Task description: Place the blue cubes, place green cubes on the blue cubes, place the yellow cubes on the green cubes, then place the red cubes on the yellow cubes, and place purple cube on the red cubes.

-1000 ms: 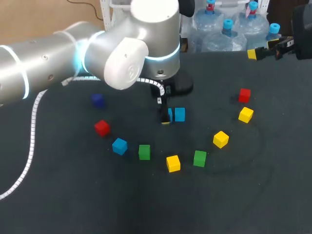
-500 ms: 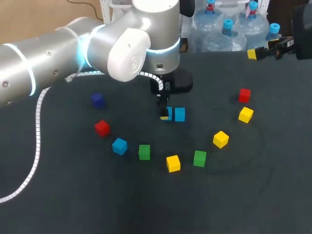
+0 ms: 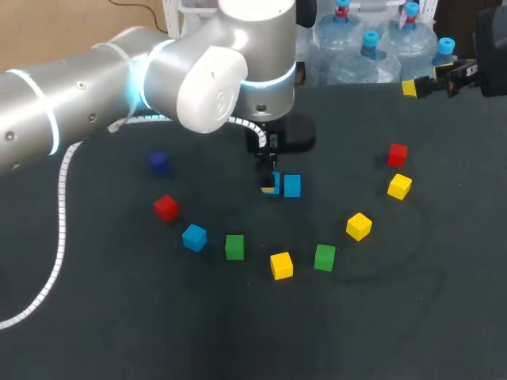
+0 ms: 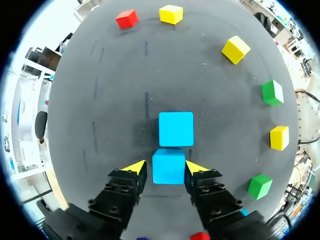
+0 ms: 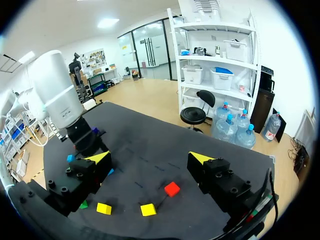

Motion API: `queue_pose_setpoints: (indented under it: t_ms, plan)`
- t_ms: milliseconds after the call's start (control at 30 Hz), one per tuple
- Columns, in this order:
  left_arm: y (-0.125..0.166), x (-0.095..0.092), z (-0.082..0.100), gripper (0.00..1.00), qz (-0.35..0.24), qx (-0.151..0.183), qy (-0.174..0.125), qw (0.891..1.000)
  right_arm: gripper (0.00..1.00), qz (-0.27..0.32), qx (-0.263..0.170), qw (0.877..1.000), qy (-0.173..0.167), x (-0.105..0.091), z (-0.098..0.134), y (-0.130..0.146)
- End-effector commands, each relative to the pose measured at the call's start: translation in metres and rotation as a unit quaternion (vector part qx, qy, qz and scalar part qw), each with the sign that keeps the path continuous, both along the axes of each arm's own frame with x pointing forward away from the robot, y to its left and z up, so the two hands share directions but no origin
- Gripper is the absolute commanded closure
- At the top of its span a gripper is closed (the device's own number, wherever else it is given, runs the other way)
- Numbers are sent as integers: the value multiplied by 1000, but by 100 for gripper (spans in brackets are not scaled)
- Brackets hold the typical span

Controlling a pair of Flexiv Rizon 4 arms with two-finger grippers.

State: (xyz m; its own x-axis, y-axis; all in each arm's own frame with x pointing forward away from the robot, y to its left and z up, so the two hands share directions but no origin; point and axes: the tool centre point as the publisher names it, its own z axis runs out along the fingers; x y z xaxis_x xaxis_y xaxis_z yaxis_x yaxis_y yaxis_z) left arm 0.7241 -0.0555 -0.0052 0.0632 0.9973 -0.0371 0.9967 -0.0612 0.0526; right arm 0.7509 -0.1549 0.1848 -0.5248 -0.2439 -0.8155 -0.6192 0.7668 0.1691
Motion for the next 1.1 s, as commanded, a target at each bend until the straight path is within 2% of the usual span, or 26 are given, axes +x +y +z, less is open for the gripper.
queue_pose_setpoints:
  t_ms: [33,133,167,300,1100]
  plan:
    - [0,-3,1,69,-3,-1,0,1000,0,0,0,1000,0,0,0,0]
    - [1,-6,1,76,-4,0,3,1000,0,0,0,1000,0,0,0,0]
    - [1,-7,1,85,-5,0,3,1000,0,0,0,1000,0,0,0,0]
    - [2,-11,2,90,-9,-1,5,1000,0,0,0,1000,0,0,0,0]
    - [1,-10,2,81,-8,-2,6,1000,0,0,0,1000,0,0,0,0]
